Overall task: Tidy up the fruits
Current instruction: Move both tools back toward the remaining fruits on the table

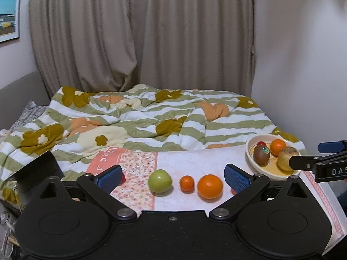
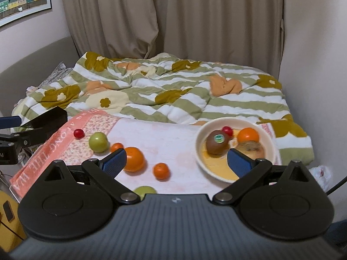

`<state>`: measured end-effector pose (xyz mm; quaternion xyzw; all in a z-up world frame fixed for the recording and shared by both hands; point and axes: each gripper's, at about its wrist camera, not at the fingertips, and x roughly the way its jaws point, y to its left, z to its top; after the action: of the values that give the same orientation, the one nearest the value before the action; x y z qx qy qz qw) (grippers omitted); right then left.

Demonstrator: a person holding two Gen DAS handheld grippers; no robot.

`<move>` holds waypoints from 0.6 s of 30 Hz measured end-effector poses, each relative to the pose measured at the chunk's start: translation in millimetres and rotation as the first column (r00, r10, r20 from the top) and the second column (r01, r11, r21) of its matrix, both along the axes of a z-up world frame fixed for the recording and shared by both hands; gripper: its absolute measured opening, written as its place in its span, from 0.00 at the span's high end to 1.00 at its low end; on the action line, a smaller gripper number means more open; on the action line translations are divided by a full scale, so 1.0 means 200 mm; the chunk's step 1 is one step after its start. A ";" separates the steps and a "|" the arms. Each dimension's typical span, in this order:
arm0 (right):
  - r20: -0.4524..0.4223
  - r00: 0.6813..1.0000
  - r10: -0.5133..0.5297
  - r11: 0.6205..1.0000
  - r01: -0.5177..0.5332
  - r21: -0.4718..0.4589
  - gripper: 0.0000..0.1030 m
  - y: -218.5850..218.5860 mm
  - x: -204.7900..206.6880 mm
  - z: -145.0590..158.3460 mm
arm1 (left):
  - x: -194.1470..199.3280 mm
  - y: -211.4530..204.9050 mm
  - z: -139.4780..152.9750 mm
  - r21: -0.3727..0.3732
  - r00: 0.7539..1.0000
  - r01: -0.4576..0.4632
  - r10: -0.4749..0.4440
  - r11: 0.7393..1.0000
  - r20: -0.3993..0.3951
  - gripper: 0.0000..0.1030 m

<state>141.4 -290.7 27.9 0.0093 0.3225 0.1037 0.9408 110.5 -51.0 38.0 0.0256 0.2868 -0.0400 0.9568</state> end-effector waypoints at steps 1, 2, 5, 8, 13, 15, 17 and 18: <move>-0.002 1.000 -0.011 1.000 0.011 0.000 0.00 0.04 0.01 -0.01 | 0.02 0.03 -0.01 0.002 1.000 0.018 -0.018 1.000 -0.003 0.01; -0.006 1.000 -0.021 1.000 0.021 0.001 0.00 0.07 0.01 -0.02 | 0.04 0.06 -0.02 0.008 0.999 0.037 -0.037 0.999 -0.009 0.01; -0.023 0.998 -0.051 0.999 0.051 -0.001 0.00 0.19 0.04 -0.04 | 0.11 0.15 -0.05 0.016 0.995 0.096 -0.096 0.995 -0.027 0.01; -0.036 0.996 -0.085 0.996 0.085 -0.009 0.00 0.29 0.08 -0.07 | 0.20 0.25 -0.09 0.009 0.988 0.149 -0.149 0.989 -0.046 0.01; -0.075 0.986 -0.146 0.989 0.145 -0.022 0.00 0.43 0.15 -0.18 | 0.38 0.36 -0.18 -0.018 0.969 0.228 -0.229 0.973 -0.091 0.01; -0.089 0.983 -0.159 0.987 0.157 -0.034 0.00 0.49 0.19 -0.22 | 0.45 0.41 -0.22 -0.031 0.959 0.258 -0.260 0.966 -0.112 0.01; -0.102 0.982 -0.158 0.987 0.155 -0.035 0.00 0.52 0.22 -0.27 | 0.52 0.43 -0.28 -0.041 0.946 0.290 -0.293 0.956 -0.140 0.01; -0.107 0.982 -0.155 0.988 0.152 -0.041 0.00 0.53 0.24 -0.29 | 0.56 0.44 -0.30 -0.045 0.939 0.303 -0.306 0.952 -0.156 0.01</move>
<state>189.2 -183.8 -29.9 0.0246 0.3737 0.0249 0.9269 222.6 36.6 -22.5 0.0567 0.3552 -0.1924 0.9130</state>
